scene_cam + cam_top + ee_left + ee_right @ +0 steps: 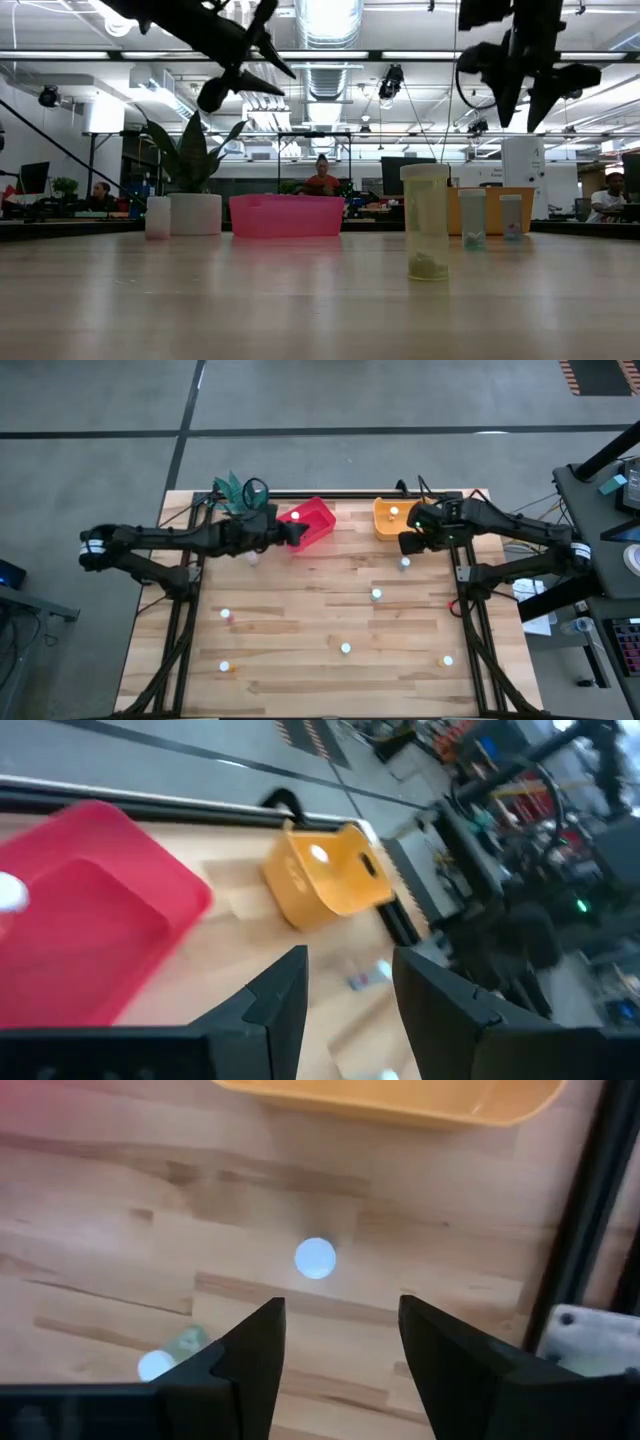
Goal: Pick and place medicine bottles into bin by pill shape (circle, oval)
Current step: Put the blue capsule bottle into the yellow bin
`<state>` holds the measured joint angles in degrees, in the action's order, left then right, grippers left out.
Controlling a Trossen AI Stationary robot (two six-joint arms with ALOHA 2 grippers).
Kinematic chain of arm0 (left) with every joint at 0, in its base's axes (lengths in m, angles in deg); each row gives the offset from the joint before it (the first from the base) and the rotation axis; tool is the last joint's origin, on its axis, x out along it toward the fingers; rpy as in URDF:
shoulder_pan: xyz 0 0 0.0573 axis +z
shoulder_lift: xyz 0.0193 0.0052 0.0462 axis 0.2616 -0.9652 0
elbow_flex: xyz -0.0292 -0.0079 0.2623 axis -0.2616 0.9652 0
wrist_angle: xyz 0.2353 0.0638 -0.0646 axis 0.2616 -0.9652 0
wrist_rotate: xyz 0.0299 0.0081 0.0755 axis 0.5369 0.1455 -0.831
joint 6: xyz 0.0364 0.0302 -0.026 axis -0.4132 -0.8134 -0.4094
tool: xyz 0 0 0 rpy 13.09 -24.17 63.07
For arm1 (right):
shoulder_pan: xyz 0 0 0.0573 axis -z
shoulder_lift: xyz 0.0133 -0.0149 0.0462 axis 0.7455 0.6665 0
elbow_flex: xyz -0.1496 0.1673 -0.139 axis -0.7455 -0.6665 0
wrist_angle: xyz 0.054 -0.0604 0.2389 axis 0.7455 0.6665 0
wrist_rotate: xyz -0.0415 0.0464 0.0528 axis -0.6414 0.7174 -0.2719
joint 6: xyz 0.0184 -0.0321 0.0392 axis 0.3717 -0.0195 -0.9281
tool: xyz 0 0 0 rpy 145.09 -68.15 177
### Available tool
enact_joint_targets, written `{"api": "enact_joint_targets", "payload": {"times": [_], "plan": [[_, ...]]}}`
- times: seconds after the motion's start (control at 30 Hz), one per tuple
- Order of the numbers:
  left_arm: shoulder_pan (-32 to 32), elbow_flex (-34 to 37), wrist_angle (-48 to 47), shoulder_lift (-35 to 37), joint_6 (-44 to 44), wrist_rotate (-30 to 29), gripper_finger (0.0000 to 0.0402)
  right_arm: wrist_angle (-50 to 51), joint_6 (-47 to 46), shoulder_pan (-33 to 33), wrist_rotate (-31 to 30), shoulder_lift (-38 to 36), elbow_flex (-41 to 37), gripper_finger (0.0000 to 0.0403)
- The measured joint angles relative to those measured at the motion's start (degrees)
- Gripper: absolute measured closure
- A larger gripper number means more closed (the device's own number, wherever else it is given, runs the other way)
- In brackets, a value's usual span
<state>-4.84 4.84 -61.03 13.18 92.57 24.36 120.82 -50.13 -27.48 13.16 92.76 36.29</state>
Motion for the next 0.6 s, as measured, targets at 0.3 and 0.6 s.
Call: {"api": "enact_joint_targets", "payload": {"times": [0.3,0.6], "plan": [[3.63,-1.30,1.17,-2.17,-0.42,0.05,0.0269,-3.03,2.72,1.08,5.66,6.82,-0.59,0.0164],[3.98,-1.36,1.16,-2.04,-7.37,0.06,0.0269,-4.08,3.87,0.97,4.97,13.84,-0.81,0.0159]]}}
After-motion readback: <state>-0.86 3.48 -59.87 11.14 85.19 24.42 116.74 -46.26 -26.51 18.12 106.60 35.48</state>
